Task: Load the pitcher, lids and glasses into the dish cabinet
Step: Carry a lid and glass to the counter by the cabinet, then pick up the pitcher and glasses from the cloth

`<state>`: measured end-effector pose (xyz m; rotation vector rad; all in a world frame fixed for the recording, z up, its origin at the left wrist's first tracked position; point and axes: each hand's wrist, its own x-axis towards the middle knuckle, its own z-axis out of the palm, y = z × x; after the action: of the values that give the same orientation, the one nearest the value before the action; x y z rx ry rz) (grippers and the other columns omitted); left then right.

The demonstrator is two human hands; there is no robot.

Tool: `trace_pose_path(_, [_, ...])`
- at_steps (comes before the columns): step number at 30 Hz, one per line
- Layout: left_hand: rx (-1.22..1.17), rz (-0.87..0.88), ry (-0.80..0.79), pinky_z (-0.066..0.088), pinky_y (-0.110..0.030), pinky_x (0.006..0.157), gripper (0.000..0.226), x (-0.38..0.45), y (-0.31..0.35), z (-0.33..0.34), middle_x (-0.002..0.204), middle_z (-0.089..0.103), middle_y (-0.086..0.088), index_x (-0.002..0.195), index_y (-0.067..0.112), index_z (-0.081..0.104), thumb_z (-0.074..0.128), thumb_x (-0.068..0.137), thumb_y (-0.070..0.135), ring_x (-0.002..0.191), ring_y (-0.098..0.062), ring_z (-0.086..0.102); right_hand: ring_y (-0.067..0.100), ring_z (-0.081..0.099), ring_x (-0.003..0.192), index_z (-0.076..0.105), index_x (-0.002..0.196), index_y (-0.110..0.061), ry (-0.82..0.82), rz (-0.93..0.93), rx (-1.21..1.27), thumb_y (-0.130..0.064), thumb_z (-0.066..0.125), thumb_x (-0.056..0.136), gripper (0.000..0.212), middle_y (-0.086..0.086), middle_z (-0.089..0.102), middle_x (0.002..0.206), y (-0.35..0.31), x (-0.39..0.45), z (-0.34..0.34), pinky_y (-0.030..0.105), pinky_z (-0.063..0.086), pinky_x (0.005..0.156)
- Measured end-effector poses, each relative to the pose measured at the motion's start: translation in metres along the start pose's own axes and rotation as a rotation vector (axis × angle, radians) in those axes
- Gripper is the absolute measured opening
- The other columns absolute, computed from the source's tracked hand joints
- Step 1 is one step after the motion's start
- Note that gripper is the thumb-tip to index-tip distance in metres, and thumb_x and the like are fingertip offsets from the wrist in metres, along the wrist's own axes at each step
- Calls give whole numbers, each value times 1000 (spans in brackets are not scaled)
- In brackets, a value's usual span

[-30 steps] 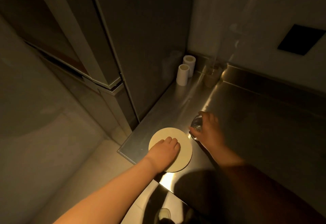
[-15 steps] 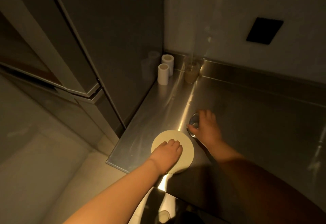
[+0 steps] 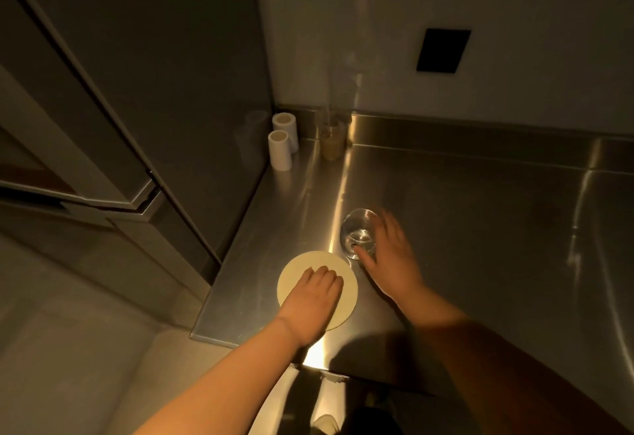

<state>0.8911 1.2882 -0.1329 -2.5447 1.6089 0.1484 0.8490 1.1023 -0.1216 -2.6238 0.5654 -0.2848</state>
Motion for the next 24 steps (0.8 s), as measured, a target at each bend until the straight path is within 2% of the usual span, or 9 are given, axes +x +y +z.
trace_pose_path(2, [-26,78,39,3,-42,116,57,-1,10,0,152,23,-15,147,11,19,41,98,30,142,-31,14,20,10,143,17,148,-19,25,92,35,-47,45,93,68,3,13,157,17,-30,2,36,16,114])
trace_pose_path(5, [-52,166,46,-2,-39,116,53,2,34,-1,155,18,-11,148,13,18,25,101,37,144,-26,6,21,12,143,16,149,-17,-59,246,-79,-49,38,94,67,5,13,156,50,-76,5,36,14,115])
trace_pose_path(9, [-47,225,-67,0,-38,117,55,10,65,3,157,12,-9,150,14,14,23,102,39,145,-26,2,20,7,144,14,149,-20,-154,251,-257,-52,34,95,66,5,10,157,84,-115,-1,34,2,115])
trace_pose_path(19, [-67,133,-198,12,-48,113,60,37,135,12,158,0,-10,150,21,2,23,99,46,144,-34,-4,18,8,143,22,147,-24,-186,291,-233,-54,38,92,65,3,11,157,137,-163,-31,31,2,115])
trace_pose_path(21, [-55,106,-207,13,-50,112,60,44,156,11,158,-1,-10,150,21,1,22,99,47,144,-35,-4,23,21,141,32,144,-19,-152,266,-234,-53,46,89,65,9,24,153,152,-180,-46,34,12,114])
trace_pose_path(22, [-45,99,-208,14,-51,112,61,48,167,10,158,-1,-9,150,21,1,21,99,47,144,-35,-4,29,36,134,44,138,-14,-109,243,-210,-49,56,84,65,14,38,146,162,-188,-54,38,26,110])
trace_pose_path(23, [-38,99,-210,15,-52,112,61,51,180,9,158,-1,-8,150,21,1,21,99,47,144,-35,-3,33,51,121,56,128,-9,-57,224,-194,-45,68,76,64,18,52,134,174,-196,-62,42,40,100])
trace_pose_path(24, [-36,101,-213,16,-52,112,60,54,194,6,158,0,-8,150,21,1,21,99,47,144,-35,-2,35,60,109,63,118,-6,-18,222,-195,-41,77,69,62,20,60,122,187,-205,-69,44,49,89])
